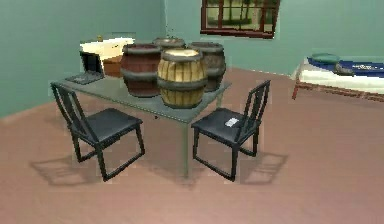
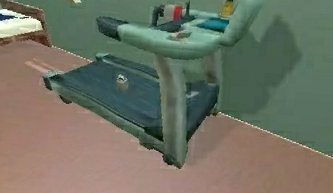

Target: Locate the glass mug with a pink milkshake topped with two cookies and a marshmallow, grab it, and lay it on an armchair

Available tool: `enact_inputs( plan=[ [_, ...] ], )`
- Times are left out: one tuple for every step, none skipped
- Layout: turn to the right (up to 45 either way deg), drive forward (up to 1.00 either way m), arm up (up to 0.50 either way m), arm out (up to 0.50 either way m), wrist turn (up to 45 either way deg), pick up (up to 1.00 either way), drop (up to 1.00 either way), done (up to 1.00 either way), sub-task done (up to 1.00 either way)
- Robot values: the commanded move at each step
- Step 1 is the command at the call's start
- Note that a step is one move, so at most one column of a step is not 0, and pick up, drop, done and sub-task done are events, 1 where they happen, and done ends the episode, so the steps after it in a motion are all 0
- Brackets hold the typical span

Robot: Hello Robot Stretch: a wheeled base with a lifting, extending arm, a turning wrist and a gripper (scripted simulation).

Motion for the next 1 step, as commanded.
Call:
enact_inputs(
  plan=[
    [45.0,0.00,0.00,0.00,0.0,0.00,0.00,0.00,0.00]
  ],
)
